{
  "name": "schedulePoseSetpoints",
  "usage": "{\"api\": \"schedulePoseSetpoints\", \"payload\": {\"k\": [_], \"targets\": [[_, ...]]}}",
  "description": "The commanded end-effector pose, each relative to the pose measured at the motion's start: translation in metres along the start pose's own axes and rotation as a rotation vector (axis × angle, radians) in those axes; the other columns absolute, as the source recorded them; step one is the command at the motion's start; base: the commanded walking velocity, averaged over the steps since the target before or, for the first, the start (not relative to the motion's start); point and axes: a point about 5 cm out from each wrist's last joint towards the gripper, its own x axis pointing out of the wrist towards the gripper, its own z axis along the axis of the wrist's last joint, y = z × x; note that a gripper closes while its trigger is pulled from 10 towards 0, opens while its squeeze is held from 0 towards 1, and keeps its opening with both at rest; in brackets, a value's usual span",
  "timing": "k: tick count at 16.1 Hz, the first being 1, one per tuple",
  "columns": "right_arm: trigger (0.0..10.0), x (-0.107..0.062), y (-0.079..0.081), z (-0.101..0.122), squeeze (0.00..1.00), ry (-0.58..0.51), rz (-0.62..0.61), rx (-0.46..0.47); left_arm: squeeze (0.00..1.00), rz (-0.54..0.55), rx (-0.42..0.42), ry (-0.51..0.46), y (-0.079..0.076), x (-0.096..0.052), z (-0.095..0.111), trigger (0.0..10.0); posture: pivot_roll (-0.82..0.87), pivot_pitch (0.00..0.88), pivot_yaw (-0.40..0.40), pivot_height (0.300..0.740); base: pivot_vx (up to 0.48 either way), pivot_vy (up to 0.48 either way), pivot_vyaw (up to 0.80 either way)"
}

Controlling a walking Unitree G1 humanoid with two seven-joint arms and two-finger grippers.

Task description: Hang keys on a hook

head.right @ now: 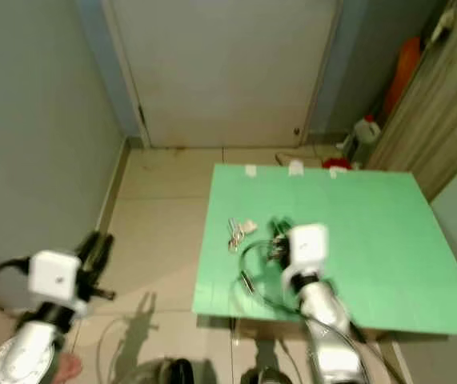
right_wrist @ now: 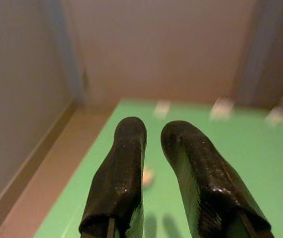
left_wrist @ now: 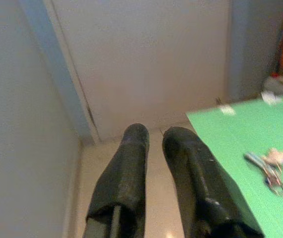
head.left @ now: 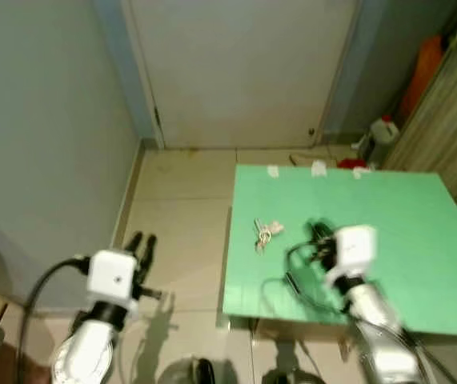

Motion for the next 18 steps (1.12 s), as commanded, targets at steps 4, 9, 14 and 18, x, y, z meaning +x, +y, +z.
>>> {"api": "schedulePoseSetpoints", "payload": {"k": [4, 9, 14, 18], "targets": [[10.0, -0.024, -0.046, 0.021, 0.0, -0.093, -0.151, -0.043, 0.0, -0.043, 0.087, -0.061, 0.001, -0.01, 0.026, 0.0, -0.08, 0.017, 0.05, 0.74, 0.0, 0.0, 0.0], [10.0, -0.022, -0.011, 0.013, 0.0, -0.057, -0.059, -0.031, 0.0, -0.048, 0.097, -0.012, -0.003, 0.006, 0.02, 9.6, -0.12, 0.027, 0.059, 0.74, 0.0, 0.0, 0.0], [10.0, -0.018, -0.005, 0.004, 0.0, -0.018, -0.052, -0.03, 0.0, -0.062, 0.124, -0.019, 0.001, 0.026, 0.024, 10.0, -0.12, 0.031, 0.085, 0.74, 0.0, 0.0, 0.0], [10.0, -0.016, 0.002, 0.001, 0.0, -0.008, -0.039, -0.025, 0.0, -0.104, 0.154, 0.007, 0.0, 0.046, 0.022, 10.0, -0.13, 0.035, 0.098, 0.74, 0.431, 0.063, 0.0]]}}
